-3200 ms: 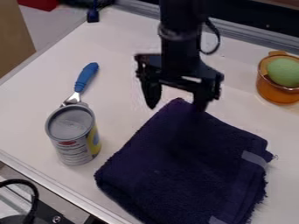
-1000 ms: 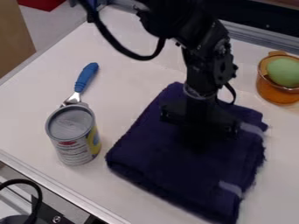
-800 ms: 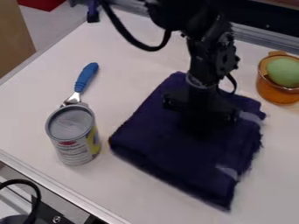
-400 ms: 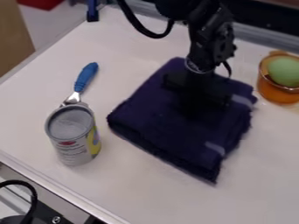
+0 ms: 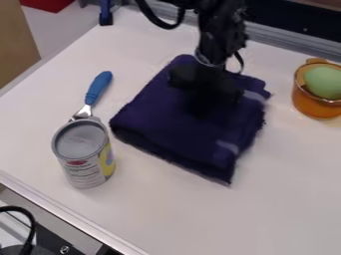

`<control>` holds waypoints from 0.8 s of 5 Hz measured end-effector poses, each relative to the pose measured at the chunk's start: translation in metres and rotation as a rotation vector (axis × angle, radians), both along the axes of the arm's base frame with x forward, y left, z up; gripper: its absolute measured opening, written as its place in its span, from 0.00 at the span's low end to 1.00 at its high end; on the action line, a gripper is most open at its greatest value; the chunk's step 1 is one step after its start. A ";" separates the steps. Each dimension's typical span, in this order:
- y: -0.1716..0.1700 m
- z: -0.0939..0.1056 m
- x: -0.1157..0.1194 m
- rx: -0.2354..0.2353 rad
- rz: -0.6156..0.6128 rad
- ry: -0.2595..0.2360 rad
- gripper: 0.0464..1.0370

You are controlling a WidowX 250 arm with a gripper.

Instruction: Moved the blue cloth to the left side of the table

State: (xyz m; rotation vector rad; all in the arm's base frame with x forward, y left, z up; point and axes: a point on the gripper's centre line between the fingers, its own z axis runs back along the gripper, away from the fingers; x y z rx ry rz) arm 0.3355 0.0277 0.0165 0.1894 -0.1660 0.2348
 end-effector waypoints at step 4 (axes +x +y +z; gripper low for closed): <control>0.013 -0.003 0.032 0.004 -0.008 0.031 0.03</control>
